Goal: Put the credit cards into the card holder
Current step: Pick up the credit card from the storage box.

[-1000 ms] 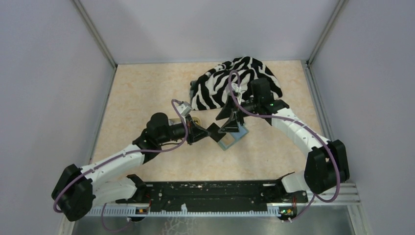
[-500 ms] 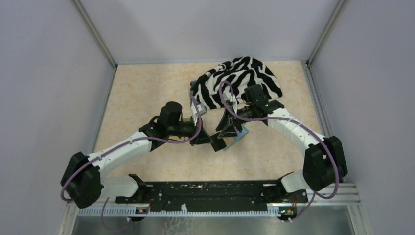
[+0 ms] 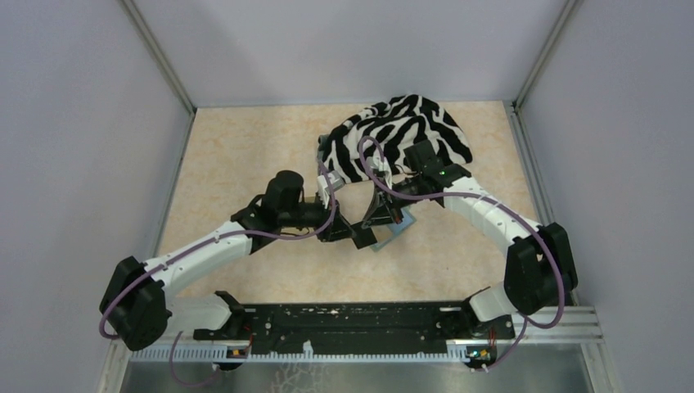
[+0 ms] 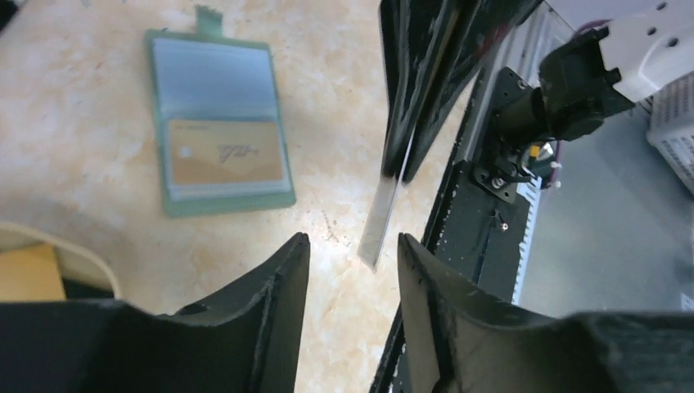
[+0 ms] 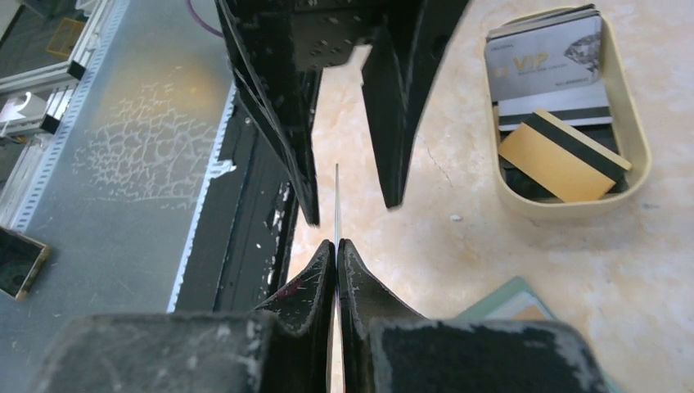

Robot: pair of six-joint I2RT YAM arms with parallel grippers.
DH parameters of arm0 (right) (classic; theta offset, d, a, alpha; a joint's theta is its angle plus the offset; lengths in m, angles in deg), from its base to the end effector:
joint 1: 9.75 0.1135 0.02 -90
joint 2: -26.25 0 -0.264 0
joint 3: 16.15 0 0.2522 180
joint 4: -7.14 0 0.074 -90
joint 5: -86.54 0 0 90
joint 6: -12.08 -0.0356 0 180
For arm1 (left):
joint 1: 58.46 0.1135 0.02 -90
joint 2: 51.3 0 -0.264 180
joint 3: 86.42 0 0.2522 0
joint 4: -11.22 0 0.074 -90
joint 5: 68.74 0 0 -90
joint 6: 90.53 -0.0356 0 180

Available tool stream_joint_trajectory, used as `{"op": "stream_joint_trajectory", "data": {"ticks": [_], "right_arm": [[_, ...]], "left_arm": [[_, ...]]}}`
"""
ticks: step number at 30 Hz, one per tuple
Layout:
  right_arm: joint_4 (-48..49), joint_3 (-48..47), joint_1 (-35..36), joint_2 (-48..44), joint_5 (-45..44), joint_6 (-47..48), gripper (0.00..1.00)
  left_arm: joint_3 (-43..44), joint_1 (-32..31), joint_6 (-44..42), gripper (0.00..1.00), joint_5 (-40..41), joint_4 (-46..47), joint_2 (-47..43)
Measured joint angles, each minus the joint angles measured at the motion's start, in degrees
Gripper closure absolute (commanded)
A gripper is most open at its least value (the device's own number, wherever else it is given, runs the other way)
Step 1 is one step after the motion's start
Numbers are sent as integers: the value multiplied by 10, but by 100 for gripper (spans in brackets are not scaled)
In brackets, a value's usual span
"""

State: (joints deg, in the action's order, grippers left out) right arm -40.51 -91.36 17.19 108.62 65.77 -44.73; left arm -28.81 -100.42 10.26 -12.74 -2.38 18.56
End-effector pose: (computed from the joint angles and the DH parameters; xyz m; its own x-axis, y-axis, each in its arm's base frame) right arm 0.2391 0.1588 0.2729 -0.2588 -0.3493 -0.9006 -0.9353 -0.1424 0.3240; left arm 0.1865 -0.1945 0.2627 -0.4923 0.2340 -0.8384 0.8514 0.3296 -0.4080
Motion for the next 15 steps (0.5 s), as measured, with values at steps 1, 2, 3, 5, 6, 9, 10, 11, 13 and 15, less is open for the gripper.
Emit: {"op": "stream_joint_trajectory", "data": {"ticks": [1, 2, 3, 5, 6, 9, 10, 11, 13, 15], "right_arm": [[0, -4, -4, 0, -2, -4, 100], [3, -6, -11, 0, -4, -10, 100], [7, -7, -20, 0, -7, -16, 100], [17, -7, -48, 0, -17, -38, 100], [21, -7, -63, 0, -23, -48, 100], [38, -9, -108, 7, -43, -80, 100], [38, -13, -121, 13, -51, -87, 100], [38, -17, -129, 21, -56, -90, 100], [19, -40, -147, 51, -66, -92, 100], [2, -66, -162, 87, -73, -92, 100]], "left_arm": [[-14, 0, 12, 37, 22, 18, -13], [-29, 0, 24, 31, 37, 31, -27], [-57, 0, 42, 21, 60, 56, -50], [-114, 1, 78, 3, 92, 102, -93], [-146, 1, 99, 1, 109, 128, -114], [-235, 1, 179, 1, 150, 205, -159], [-262, 1, 210, 1, 160, 233, -164], [-280, 1, 236, 2, 167, 257, -164], [-305, 1, 289, 8, 172, 299, -150], [-306, 1, 326, 18, 165, 339, -116]]}}
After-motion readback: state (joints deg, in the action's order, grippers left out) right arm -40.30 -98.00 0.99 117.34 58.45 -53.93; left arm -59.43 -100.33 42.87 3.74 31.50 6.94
